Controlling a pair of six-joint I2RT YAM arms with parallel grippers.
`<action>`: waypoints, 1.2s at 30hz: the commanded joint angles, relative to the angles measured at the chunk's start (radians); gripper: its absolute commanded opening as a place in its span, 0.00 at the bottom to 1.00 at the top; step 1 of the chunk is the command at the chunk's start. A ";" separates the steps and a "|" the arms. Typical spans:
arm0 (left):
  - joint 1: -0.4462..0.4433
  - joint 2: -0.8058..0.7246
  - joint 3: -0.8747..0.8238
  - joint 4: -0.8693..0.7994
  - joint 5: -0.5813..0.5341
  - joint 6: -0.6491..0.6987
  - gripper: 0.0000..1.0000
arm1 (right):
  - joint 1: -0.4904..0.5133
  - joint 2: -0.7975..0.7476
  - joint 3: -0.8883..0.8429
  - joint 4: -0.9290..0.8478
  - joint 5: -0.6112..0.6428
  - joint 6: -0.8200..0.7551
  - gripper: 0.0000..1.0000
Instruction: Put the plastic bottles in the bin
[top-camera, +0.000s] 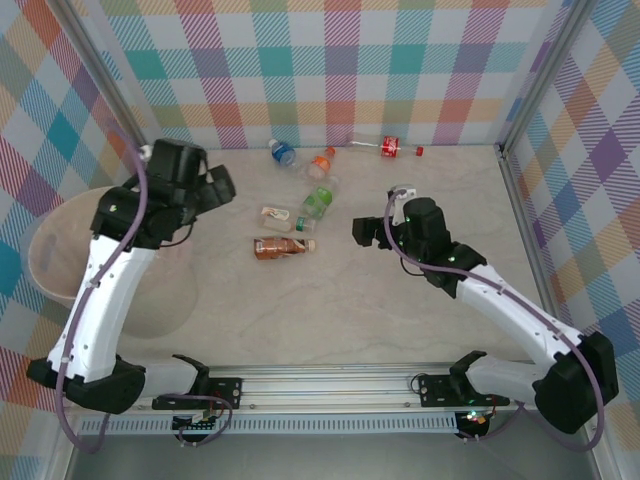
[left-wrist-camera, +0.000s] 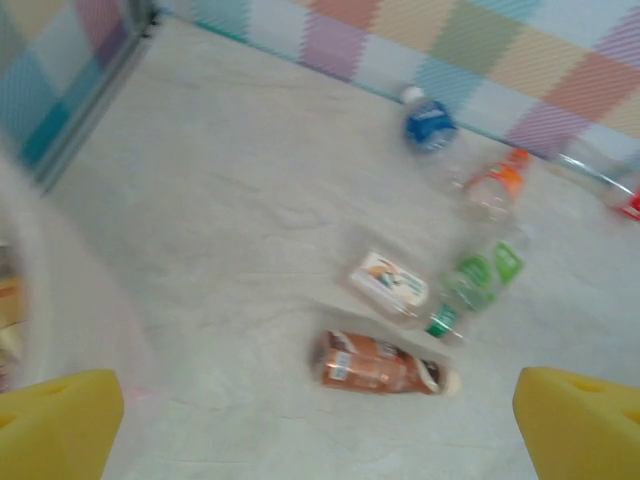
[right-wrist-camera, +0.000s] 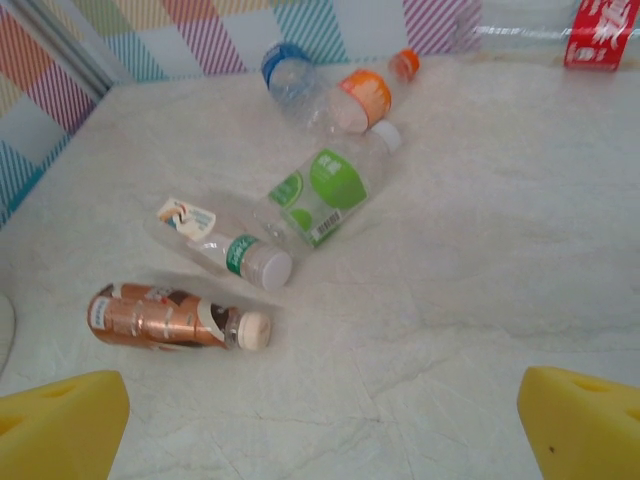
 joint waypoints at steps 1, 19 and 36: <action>-0.111 0.047 -0.010 0.107 -0.074 -0.086 1.00 | -0.006 -0.054 -0.029 0.011 0.040 0.036 1.00; -0.168 0.158 -0.448 0.553 0.098 -0.591 1.00 | -0.007 -0.197 -0.103 -0.007 0.050 0.009 1.00; -0.109 0.263 -0.688 0.685 0.061 -1.015 1.00 | -0.006 -0.219 -0.096 -0.075 0.046 -0.020 1.00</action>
